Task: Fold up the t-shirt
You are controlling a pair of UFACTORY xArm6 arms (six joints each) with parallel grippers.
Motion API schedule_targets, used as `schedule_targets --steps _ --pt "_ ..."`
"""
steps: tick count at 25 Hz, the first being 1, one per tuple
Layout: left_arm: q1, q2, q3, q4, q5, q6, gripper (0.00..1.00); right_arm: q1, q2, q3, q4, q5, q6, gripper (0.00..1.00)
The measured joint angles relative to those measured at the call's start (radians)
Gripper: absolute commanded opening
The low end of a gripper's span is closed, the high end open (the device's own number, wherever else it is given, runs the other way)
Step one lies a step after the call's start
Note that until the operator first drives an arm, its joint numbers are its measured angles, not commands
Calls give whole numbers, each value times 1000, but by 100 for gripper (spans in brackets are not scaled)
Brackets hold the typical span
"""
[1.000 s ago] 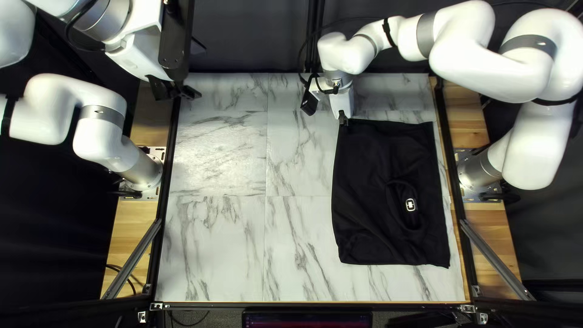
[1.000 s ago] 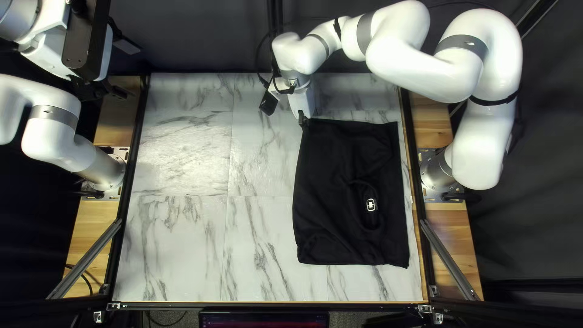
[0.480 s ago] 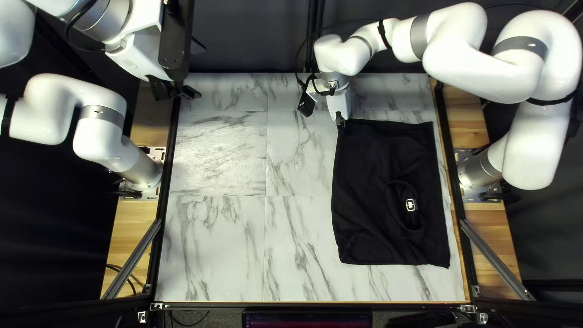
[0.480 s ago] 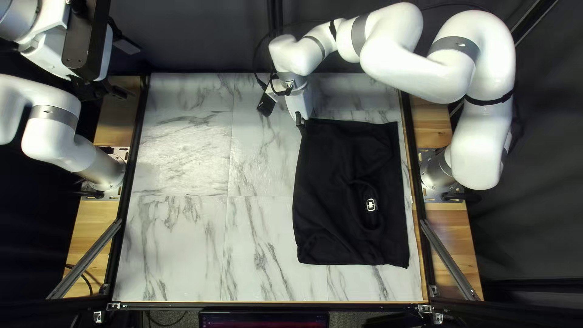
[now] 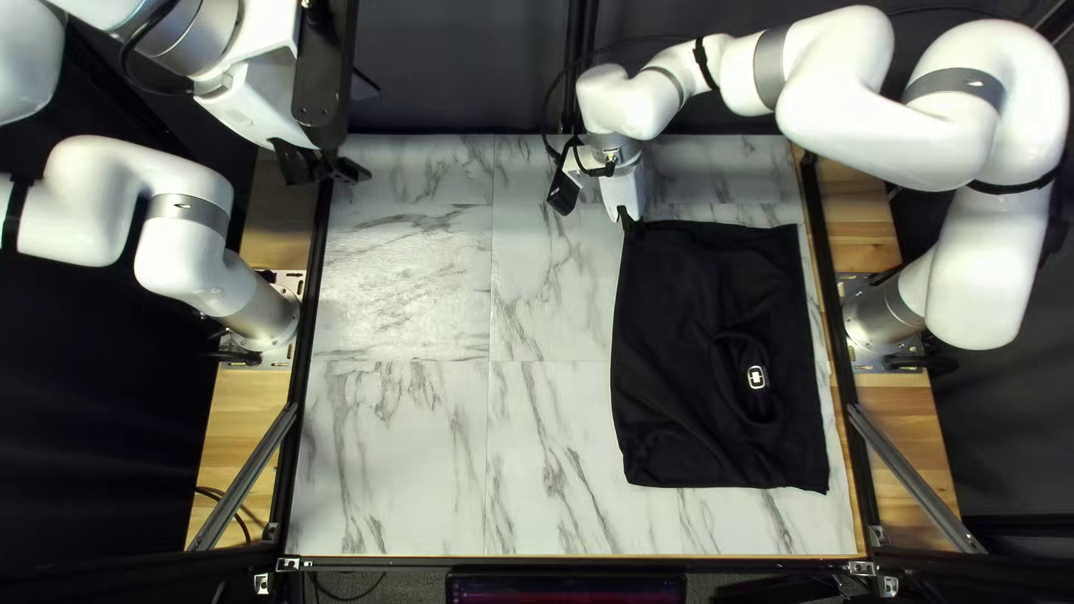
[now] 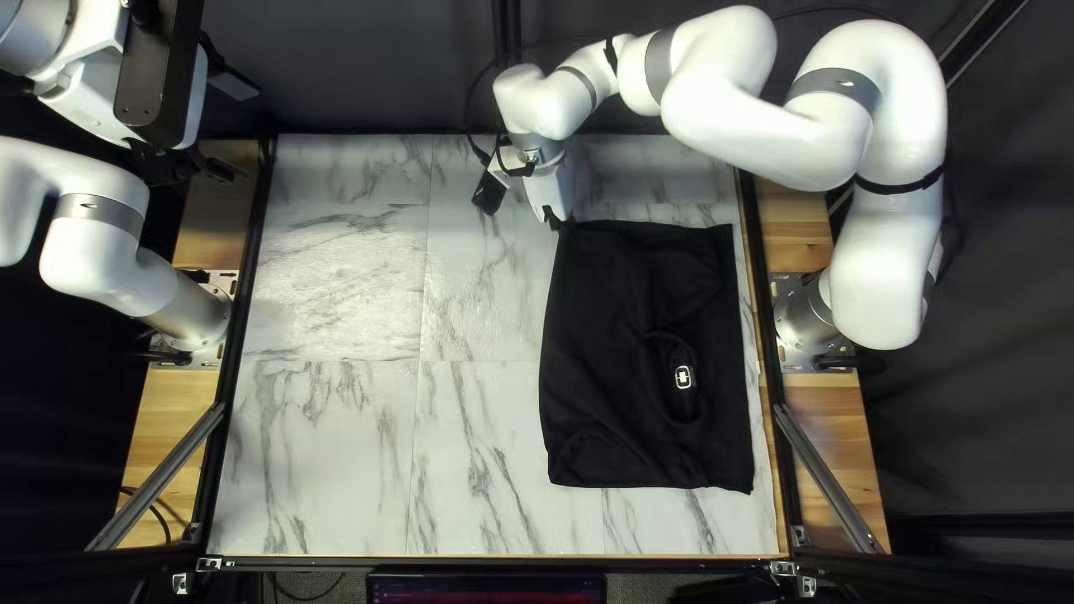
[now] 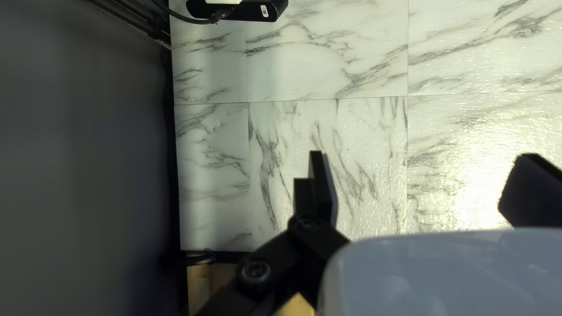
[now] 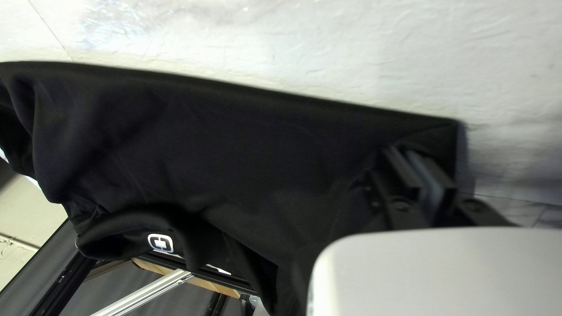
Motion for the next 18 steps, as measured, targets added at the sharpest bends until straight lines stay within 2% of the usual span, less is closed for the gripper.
schedule_targets --steps 8,18 --pt "0 0 0 0 0 0 100 6 -10 -25 6 -2 -6 0" --pt "0 0 0 0 0 0 100 14 26 -142 20 17 -13 0"
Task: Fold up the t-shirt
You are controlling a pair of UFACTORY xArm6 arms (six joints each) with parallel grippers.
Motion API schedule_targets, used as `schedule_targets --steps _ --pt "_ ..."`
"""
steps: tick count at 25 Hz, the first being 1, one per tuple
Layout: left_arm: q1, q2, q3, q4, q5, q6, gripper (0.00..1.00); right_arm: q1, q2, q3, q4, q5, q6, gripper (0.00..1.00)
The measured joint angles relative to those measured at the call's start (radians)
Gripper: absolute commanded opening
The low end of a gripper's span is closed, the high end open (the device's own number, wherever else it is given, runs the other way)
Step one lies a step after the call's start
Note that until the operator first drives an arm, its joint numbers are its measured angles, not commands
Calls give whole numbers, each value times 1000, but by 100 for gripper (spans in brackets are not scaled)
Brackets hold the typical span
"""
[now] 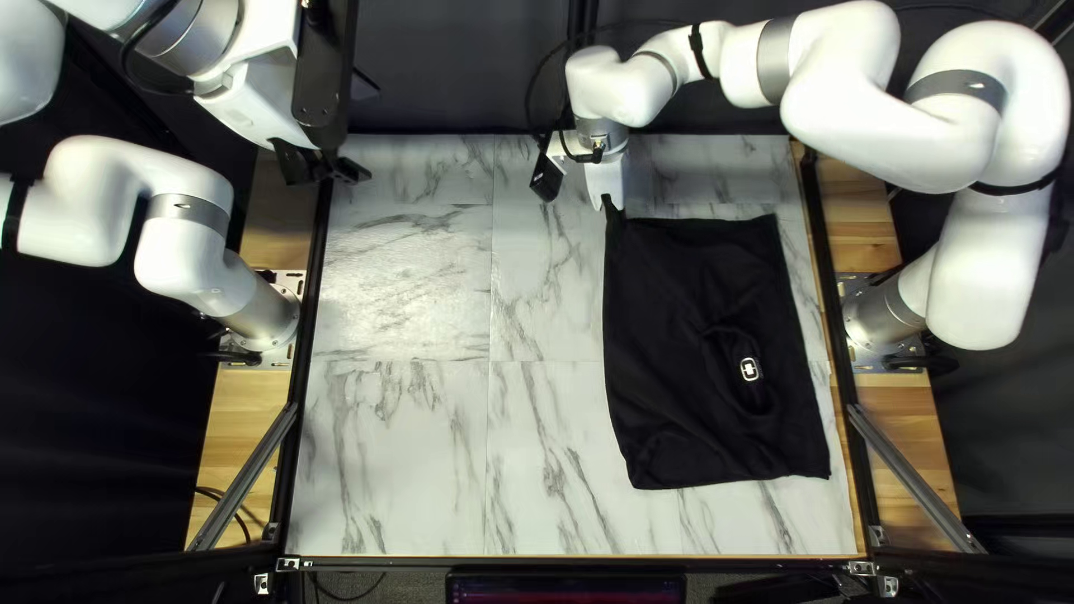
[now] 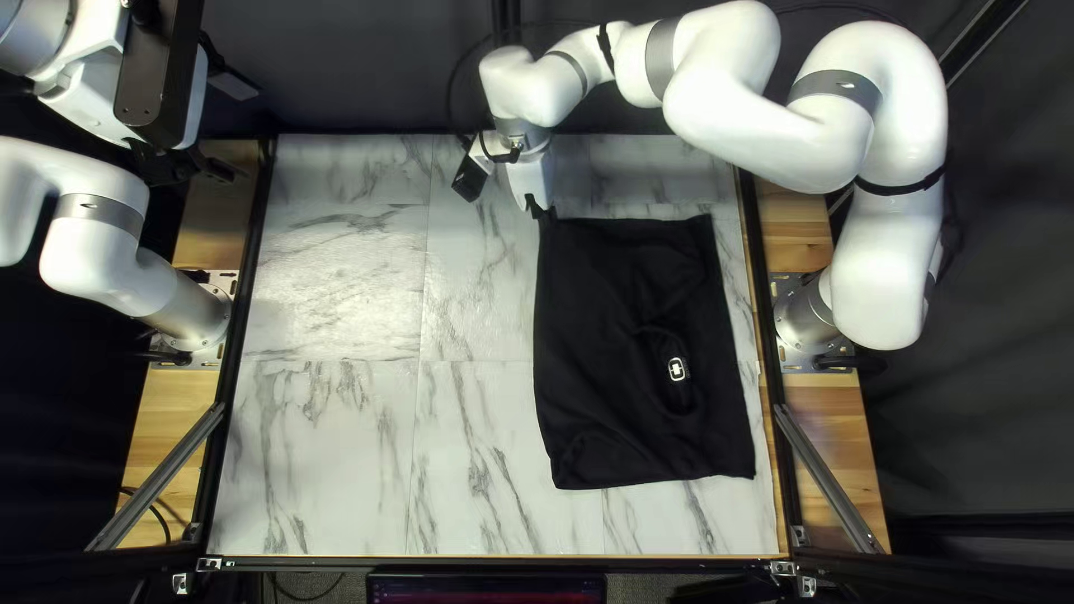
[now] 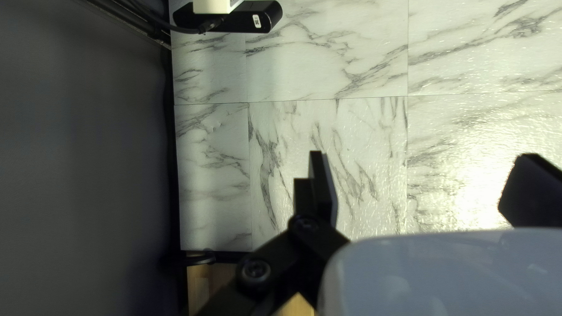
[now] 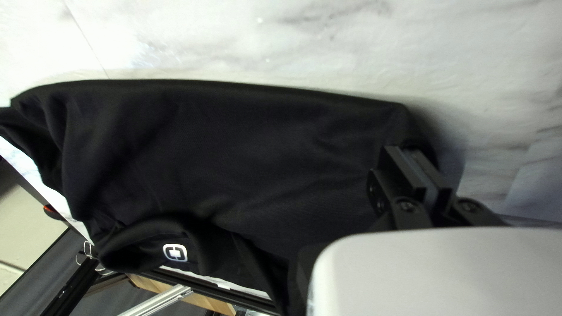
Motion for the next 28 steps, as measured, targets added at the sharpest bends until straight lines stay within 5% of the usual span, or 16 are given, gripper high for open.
schedule_targets --steps 10,15,28 --pt "0 0 0 0 0 0 100 27 101 -189 10 24 5 0" --pt "0 0 0 0 0 0 100 37 108 -214 29 9 2 0" --pt "0 0 0 0 0 0 100 38 -95 81 145 -253 -65 0"
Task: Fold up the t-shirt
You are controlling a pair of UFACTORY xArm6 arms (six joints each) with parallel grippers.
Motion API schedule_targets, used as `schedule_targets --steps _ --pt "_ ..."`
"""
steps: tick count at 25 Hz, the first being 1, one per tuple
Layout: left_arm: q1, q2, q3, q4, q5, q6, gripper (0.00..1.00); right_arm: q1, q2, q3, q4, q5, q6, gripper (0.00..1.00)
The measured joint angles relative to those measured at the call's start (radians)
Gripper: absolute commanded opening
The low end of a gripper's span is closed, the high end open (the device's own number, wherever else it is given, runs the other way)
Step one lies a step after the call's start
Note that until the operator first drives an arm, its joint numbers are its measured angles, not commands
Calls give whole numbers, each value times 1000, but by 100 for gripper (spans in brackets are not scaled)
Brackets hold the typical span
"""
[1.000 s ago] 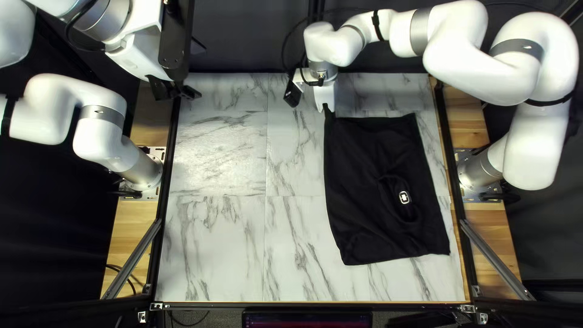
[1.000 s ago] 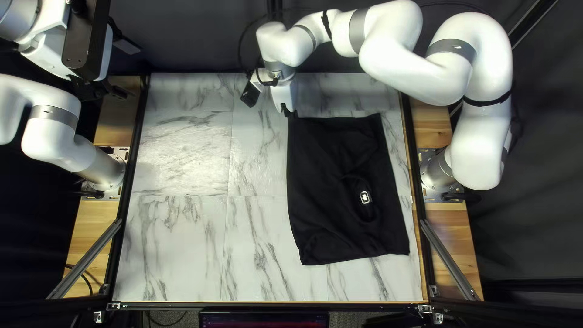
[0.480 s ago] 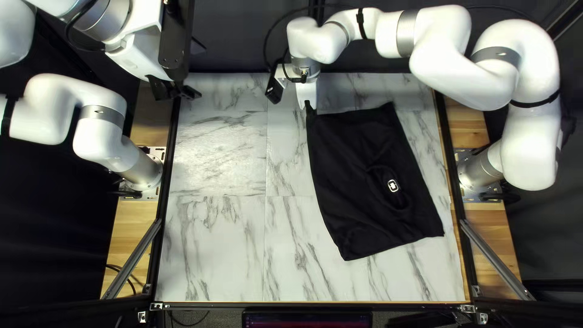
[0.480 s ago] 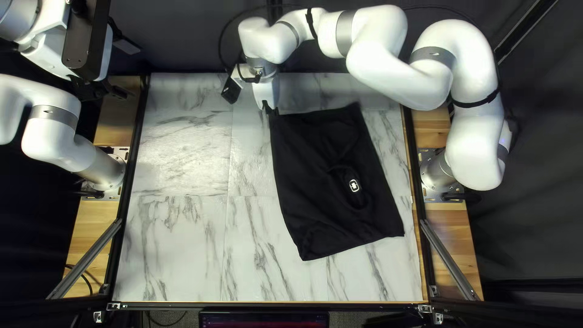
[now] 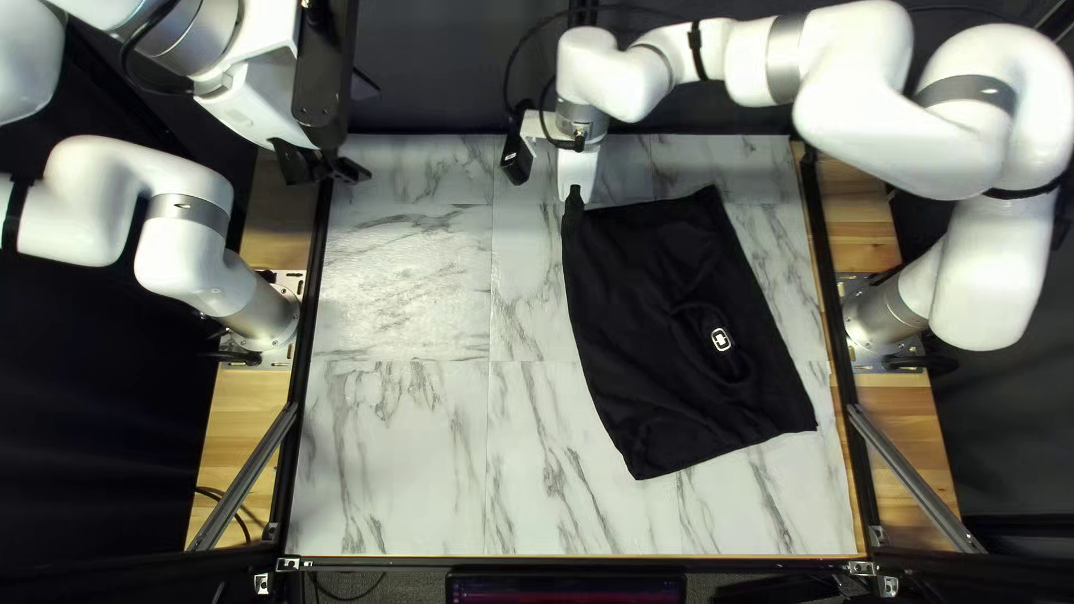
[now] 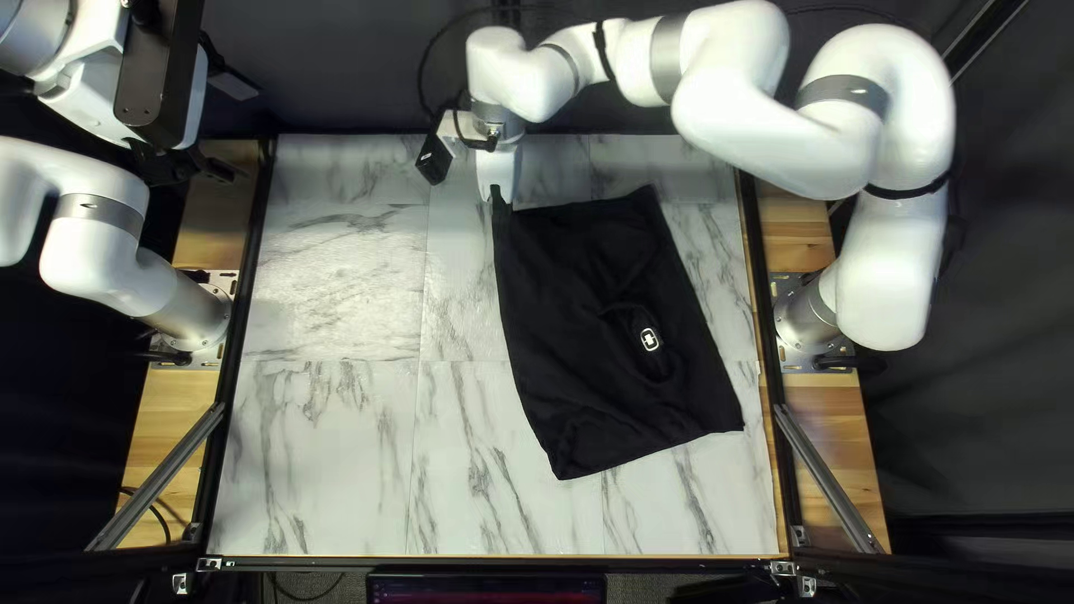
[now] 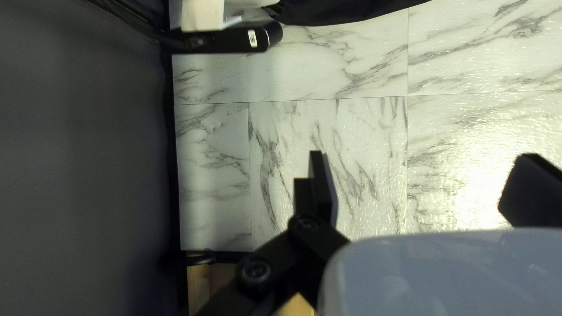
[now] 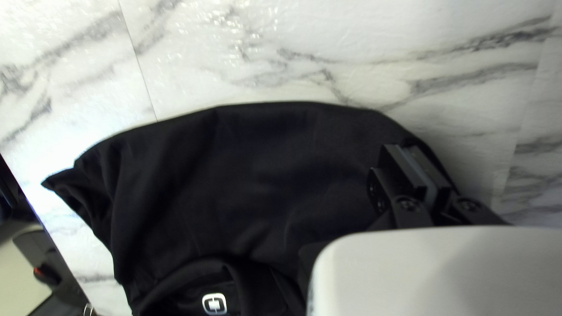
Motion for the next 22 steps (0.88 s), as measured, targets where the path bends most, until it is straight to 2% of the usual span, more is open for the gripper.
schedule_targets --steps 8,19,20,21,22 --pt "0 0 0 0 0 0 100 30 -38 49 36 -132 -6 0" --pt "0 0 0 0 0 0 100 52 -41 69 94 -247 -56 0" --pt "0 0 0 0 0 0 100 53 -41 75 98 -256 -64 76" --pt "0 0 0 0 0 0 100 53 -43 84 104 -265 -76 100" --pt "0 0 0 0 0 0 100 52 -45 93 108 -271 -87 100"
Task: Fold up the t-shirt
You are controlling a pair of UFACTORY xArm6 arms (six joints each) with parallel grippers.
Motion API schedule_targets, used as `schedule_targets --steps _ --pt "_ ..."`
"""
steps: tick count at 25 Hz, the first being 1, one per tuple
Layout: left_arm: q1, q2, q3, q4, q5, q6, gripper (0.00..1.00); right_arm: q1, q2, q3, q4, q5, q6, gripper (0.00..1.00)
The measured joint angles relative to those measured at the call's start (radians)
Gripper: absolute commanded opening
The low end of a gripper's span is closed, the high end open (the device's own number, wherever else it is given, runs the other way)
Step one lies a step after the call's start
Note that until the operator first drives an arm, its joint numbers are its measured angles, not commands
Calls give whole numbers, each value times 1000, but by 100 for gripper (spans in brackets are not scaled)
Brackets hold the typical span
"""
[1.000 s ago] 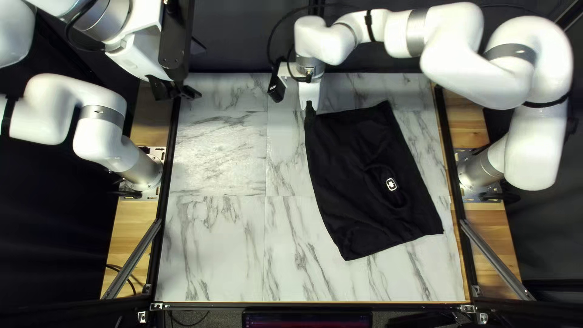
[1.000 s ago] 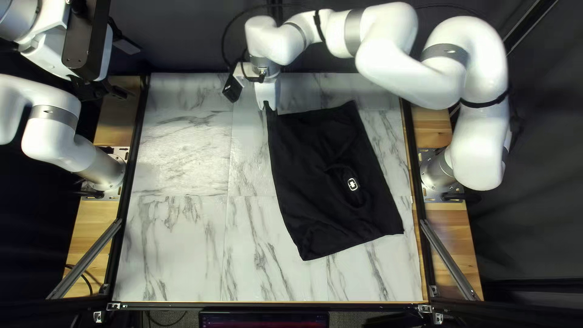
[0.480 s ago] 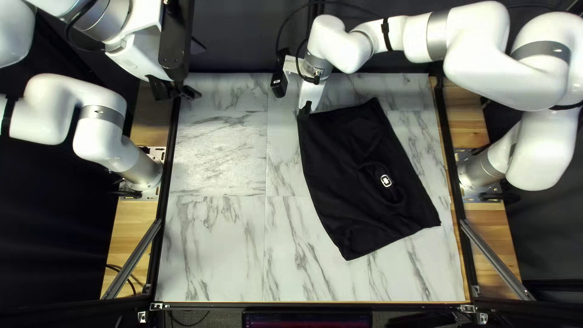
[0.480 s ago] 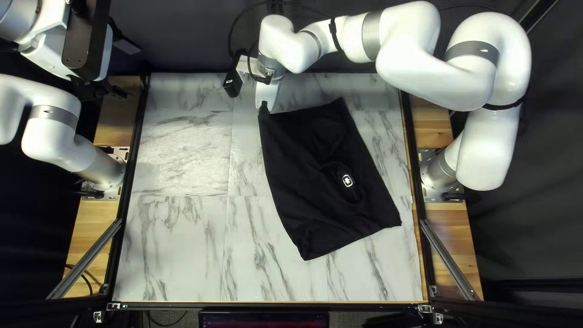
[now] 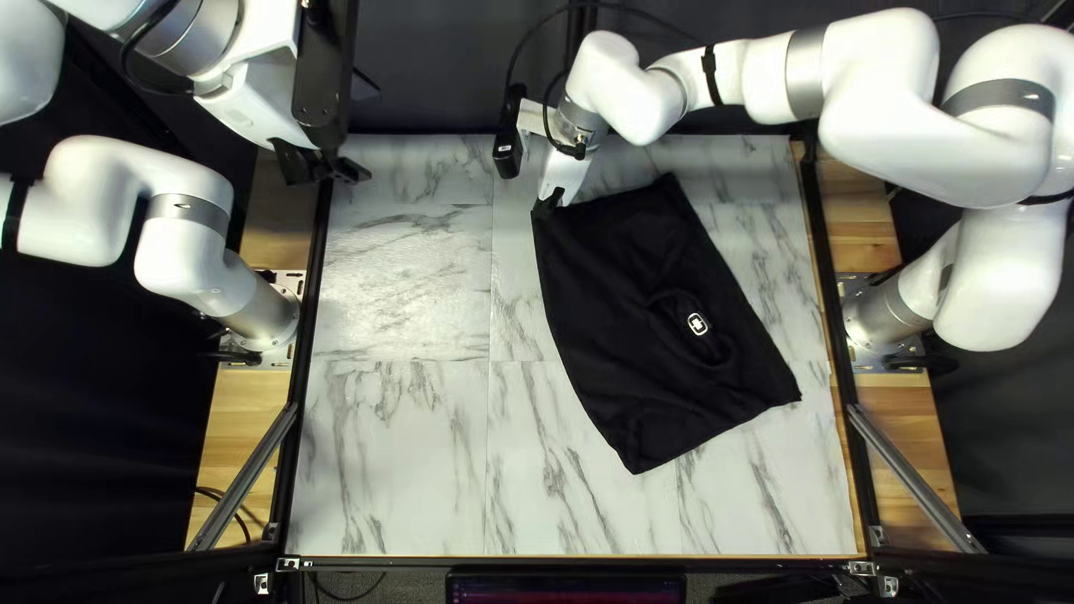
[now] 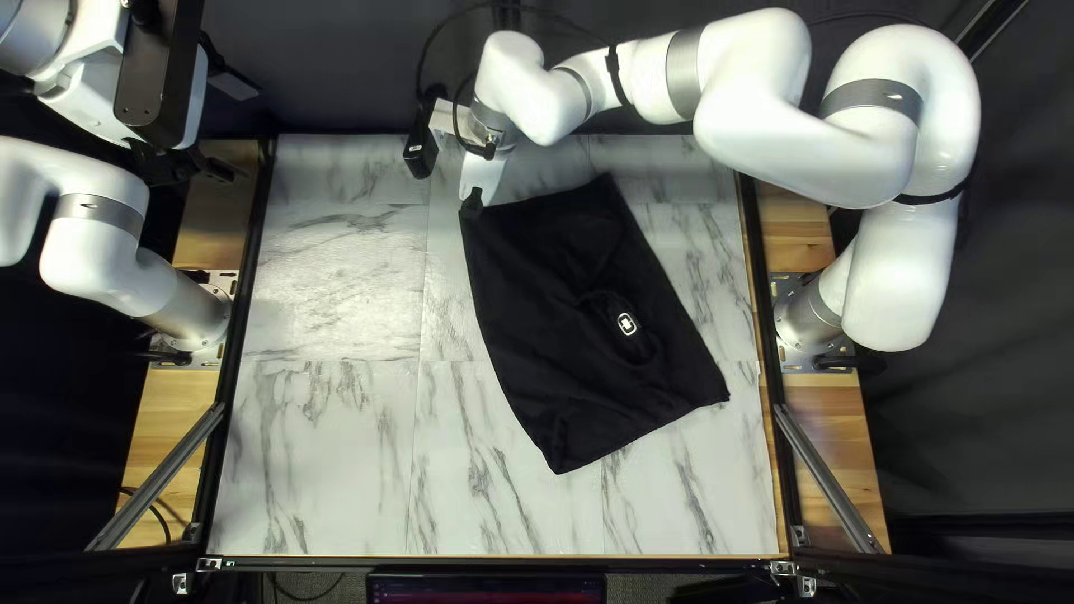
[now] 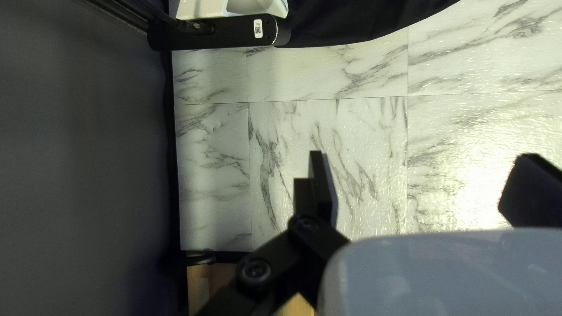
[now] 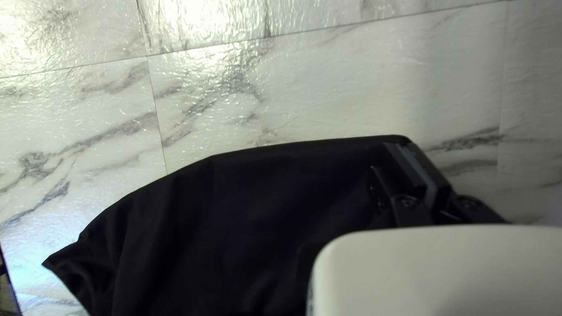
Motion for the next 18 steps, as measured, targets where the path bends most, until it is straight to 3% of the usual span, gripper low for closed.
schedule_targets --steps 7,11,14,18 --pt "0 0 0 0 0 0 100 -17 -102 105 6 5 -53 100" --pt "0 0 0 0 0 0 100 11 -251 237 -32 3 -45 100" --pt "0 0 0 0 0 0 100 86 -386 378 -108 -24 -15 100" --pt "0 0 0 0 0 0 100 260 -550 561 -301 -68 124 100"
